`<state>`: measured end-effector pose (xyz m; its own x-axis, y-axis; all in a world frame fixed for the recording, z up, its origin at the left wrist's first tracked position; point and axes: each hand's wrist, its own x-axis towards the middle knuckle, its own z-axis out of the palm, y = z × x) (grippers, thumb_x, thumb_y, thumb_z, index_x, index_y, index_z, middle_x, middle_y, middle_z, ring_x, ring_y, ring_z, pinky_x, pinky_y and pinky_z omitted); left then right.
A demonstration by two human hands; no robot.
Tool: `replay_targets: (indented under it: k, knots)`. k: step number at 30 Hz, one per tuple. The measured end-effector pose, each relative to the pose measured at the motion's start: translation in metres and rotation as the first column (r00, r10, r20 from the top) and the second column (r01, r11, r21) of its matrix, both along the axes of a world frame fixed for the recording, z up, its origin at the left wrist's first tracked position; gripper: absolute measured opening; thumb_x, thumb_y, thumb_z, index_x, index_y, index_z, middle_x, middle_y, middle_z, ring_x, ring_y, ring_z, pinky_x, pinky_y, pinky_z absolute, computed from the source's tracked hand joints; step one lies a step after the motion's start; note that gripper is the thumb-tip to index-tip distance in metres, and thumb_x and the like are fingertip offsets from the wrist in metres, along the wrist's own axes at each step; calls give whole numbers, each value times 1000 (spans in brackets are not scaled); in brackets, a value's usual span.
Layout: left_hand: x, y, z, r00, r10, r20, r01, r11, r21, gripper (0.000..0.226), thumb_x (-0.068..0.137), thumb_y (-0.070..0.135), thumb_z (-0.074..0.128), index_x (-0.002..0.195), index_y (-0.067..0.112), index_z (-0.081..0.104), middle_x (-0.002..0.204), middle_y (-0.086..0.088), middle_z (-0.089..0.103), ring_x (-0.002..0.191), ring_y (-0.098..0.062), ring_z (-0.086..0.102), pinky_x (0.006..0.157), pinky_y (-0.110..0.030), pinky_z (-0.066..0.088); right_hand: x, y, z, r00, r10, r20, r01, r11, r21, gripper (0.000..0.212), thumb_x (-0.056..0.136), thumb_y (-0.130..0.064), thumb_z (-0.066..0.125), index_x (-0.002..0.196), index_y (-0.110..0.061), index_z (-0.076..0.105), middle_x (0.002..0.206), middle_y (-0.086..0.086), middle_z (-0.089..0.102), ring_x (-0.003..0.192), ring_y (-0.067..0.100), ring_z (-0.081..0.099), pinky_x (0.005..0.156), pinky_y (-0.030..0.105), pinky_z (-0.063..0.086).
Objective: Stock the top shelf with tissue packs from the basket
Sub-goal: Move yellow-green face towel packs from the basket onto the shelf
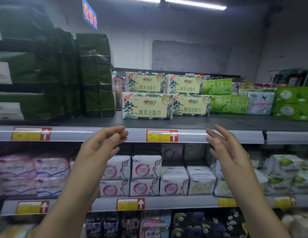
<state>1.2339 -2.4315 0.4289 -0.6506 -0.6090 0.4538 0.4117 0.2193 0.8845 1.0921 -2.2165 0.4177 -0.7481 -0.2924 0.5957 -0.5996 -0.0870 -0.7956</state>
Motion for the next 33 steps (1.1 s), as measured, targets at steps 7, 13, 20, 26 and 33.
replay_targets:
  k: [7,13,20,26,33]
  knots:
    - [3,7,-4,999,29,-27,-29,1000,8,24,99,17,47,103,26,69,104,10,74,105,-5,66,103,-36,45,-2,7,-2,1000,31,1,-31,999,37,59,71,-79,46,122,-51,46,123,-28,58,117,-8,52,103,33,42]
    - [0,17,-4,988,91,-127,-89,996,25,26,99,13,45,103,28,67,105,8,73,107,-6,65,101,-33,45,-9,19,-7,997,13,72,-13,1000,-10,26,95,-36,45,120,-42,51,115,-24,63,110,-3,59,102,35,45]
    - [-4,25,-23,994,81,-68,-79,996,30,26,100,15,46,107,30,66,108,8,72,108,-4,64,101,-30,45,-8,21,-31,991,43,130,-44,999,6,25,86,-47,47,111,-50,50,118,-24,60,115,-1,55,105,35,42]
    - [-4,35,-49,997,70,9,-70,997,41,22,98,23,49,113,33,62,111,14,70,107,1,63,96,-26,46,-12,30,-56,985,19,173,-30,998,59,27,96,-36,46,122,-43,48,118,-29,56,117,-5,52,104,29,40]
    - [5,40,-90,995,23,101,-32,995,90,31,90,34,53,121,38,57,121,20,64,115,3,58,103,-28,43,-3,33,-91,960,6,281,-31,996,85,31,97,-36,46,127,-40,48,125,-28,53,119,-4,50,105,29,39]
